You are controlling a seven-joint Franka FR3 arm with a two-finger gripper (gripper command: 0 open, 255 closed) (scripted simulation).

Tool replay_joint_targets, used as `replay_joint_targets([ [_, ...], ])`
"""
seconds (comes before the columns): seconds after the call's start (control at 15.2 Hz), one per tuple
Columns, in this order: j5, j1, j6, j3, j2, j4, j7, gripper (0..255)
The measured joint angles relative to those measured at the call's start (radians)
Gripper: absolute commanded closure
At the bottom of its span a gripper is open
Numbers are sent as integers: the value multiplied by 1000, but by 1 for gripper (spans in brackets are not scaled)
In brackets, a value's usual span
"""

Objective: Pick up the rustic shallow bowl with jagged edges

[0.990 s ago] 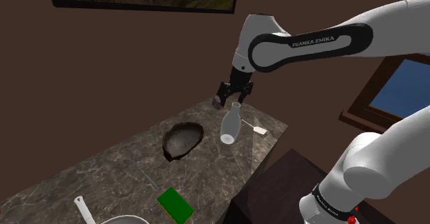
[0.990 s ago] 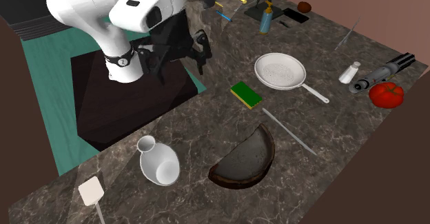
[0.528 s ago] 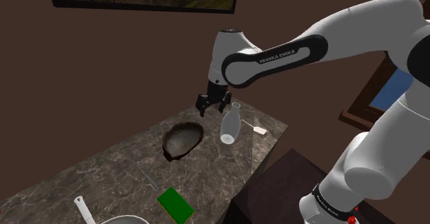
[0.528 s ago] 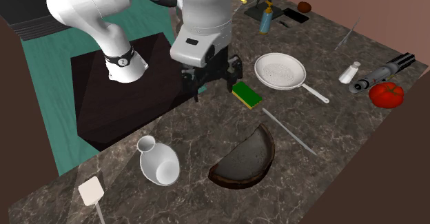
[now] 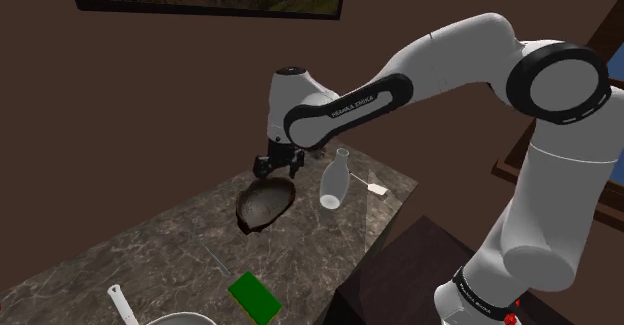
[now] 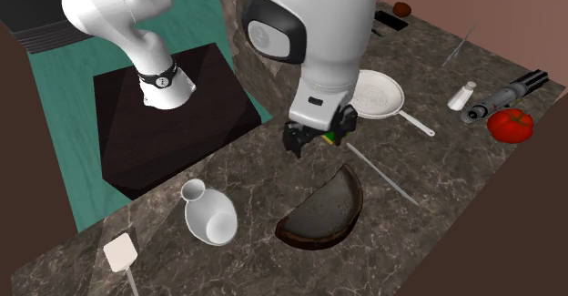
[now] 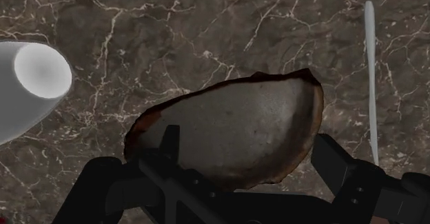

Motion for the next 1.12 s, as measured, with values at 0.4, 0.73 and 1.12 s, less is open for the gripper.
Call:
replay_joint_targets([
  [0.4, -83, 77, 0, -16, 237, 203, 84, 0],
  [0.73, -124, 144, -38, -37, 435, 418, 120, 0],
  [1.12, -141, 168, -7, -50, 520, 468, 136, 0],
])
